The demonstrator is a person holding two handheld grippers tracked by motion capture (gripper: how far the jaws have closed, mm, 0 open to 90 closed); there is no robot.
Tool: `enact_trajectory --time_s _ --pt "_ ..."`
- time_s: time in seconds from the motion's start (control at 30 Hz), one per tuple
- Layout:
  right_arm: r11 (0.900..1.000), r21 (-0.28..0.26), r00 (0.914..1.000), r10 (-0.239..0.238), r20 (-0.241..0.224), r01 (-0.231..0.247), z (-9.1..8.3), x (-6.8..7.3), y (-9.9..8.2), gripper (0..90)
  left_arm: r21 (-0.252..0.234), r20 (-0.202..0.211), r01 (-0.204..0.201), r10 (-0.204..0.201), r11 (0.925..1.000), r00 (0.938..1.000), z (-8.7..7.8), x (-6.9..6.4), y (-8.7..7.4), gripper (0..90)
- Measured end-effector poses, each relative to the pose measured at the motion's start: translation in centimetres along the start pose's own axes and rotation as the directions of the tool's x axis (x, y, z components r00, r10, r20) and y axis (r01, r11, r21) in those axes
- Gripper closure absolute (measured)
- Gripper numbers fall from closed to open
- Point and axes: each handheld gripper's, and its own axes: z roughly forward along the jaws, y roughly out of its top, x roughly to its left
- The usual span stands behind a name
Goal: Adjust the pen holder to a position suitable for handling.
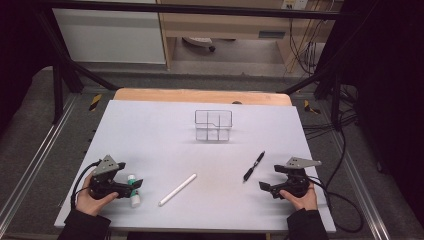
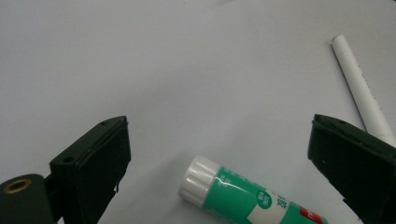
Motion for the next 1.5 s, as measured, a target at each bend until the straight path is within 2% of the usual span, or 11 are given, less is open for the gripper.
enact_trajectory --time_s 0.37,0.8,1.1,1.2,1.5 --pt "0.9999 0.005 0.9999 -0.012 0.001 0.012 0.1 0.1 0.2 0.9 -0.004 -0.01 0.007 -0.007 1.0 0.9999 -0.2 0.1 -0.1 5.7" --pt "0.9977 0.021 0.9978 -0.065 0.011 0.065 1.0 1.2 1.4 0.5 0.001 -0.012 0.001 -0.001 1.0 0.9999 -0.2 0.1 -0.2 5.7" --pt "0.9888 0.042 0.9894 -0.144 0.017 0.143 2.2 2.6 2.5 0.5 0.0 -0.01 0.0 0.0 1.0 1.0 -0.1 0.0 -0.2 5.7" --pt "0.9866 0.053 0.9872 -0.156 0.034 0.154 2.5 3.0 2.8 0.5 -0.001 -0.01 -0.002 0.002 1.0 1.0 -0.1 0.0 -0.2 5.7" --pt "0.9785 0.061 0.9788 -0.2 0.045 0.197 3.1 3.9 4.0 0.5 0.002 -0.014 -0.006 0.006 1.0 0.9999 0.0 0.0 -0.2 5.7"
